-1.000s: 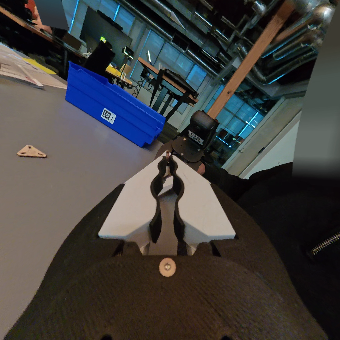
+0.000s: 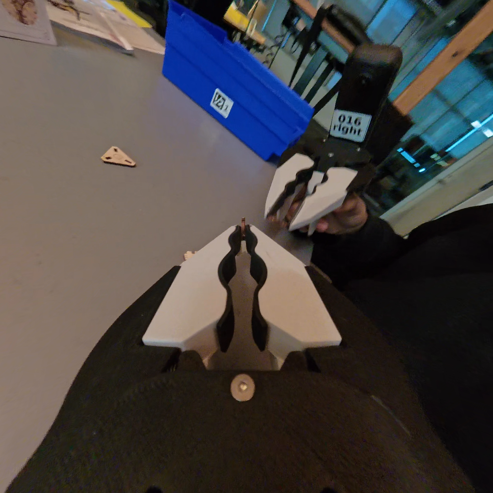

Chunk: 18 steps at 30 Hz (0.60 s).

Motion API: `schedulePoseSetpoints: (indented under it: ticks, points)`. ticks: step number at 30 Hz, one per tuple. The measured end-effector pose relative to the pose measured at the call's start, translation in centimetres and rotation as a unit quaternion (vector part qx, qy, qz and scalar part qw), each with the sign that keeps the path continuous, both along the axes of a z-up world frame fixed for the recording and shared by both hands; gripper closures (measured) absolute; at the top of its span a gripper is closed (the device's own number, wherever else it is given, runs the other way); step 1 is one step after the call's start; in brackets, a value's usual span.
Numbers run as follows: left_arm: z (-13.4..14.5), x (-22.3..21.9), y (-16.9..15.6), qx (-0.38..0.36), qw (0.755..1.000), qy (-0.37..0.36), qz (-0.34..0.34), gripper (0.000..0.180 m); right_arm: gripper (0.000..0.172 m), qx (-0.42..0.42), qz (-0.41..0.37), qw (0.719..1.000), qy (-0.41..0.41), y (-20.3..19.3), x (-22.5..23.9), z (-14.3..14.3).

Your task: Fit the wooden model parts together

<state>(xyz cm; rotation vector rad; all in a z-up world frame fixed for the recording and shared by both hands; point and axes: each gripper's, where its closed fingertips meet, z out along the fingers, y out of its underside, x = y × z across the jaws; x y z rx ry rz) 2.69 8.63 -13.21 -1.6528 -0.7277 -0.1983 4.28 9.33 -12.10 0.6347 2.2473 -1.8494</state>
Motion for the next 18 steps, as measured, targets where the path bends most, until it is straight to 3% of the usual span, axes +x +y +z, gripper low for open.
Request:
schedulePoseSetpoints:
  ticks: [7, 12, 16, 18]
  points:
    - [-4.9, 1.0, 0.1, -0.215, 0.976, 0.024, -0.016, 0.179, 0.158, -0.067, -0.031, 0.996, -0.055, 1.6, -1.7, 0.9]
    - [-5.0, 1.2, 0.9, -0.23, 0.972, 0.044, -0.02, 0.18, 0.158, -0.052, -0.041, 0.997, -0.037, 1.5, -1.7, 0.7]
    - [-5.1, 1.2, 0.6, -0.231, 0.972, 0.034, -0.017, 0.165, 0.158, -0.051, -0.041, 0.997, -0.031, 1.5, -1.6, 0.8]
    - [-3.9, 1.3, 0.6, -0.204, 0.978, 0.041, -0.017, 0.161, 0.158, -0.055, -0.041, 0.997, -0.033, 1.6, -1.6, 0.9]
